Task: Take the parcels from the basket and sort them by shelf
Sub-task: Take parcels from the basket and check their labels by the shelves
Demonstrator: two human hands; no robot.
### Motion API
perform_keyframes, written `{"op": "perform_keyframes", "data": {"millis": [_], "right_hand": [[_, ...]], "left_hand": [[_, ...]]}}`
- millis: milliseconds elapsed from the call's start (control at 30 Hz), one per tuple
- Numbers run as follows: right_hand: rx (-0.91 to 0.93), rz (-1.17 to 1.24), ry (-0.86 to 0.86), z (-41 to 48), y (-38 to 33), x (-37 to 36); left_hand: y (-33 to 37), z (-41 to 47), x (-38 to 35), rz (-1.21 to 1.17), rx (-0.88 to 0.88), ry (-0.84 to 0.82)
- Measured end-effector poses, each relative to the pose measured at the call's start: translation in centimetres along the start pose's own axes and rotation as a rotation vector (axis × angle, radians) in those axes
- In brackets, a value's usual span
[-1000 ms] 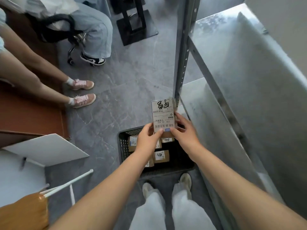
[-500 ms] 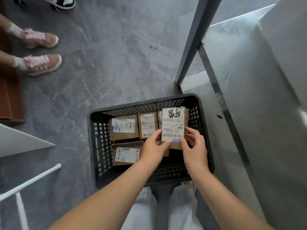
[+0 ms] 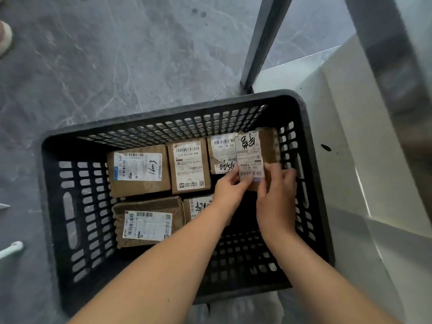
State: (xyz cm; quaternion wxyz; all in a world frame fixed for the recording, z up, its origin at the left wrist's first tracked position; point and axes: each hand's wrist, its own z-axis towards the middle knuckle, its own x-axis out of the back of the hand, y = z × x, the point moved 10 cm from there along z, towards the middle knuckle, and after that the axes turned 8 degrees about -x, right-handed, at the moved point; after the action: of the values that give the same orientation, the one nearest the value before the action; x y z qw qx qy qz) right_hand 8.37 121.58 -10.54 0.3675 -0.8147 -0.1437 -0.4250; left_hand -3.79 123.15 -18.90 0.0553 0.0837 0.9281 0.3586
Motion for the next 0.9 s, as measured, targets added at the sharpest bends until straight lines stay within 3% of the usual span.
{"op": "perform_keyframes", "data": {"millis": [300, 433, 533, 600, 633, 800, 900], "right_hand": [[0.036, -0.095, 0.051, 0.8, -0.4, -2.0], [-0.011, -0.155, 0.030, 1.3, -0.2, -2.6], [-0.204, -0.076, -0.013, 2.4, 2.3, -2.9], [-0.397, -0.063, -0.134, 3.2, 5.1, -3.5], [-0.407, -0.137, -0.197, 3.8, 5.5, -3.7], [-0.278, -0.287, -0.229, 4.9, 4.0, -3.5], [-0.045, -0.336, -0.149, 2.3, 3.1, -3.2]], "left_hand": [[0.7, 2.7, -0.4, 0.164, -0.079, -0.134], [1.1, 3.2, 0.0, 0.274, -0.122, -0.042], [0.7, 2.8, 0.6, 0.313, -0.144, 0.031], [0.2, 2.6, 0.6, 0.314, -0.141, 0.055], [0.2, 2.6, 0.4, 0.309, -0.143, 0.064], [1.8, 3.0, -0.1, 0.459, -0.244, 0.171], [2.1, 3.4, -0.4, 0.505, -0.246, 0.163]]}}
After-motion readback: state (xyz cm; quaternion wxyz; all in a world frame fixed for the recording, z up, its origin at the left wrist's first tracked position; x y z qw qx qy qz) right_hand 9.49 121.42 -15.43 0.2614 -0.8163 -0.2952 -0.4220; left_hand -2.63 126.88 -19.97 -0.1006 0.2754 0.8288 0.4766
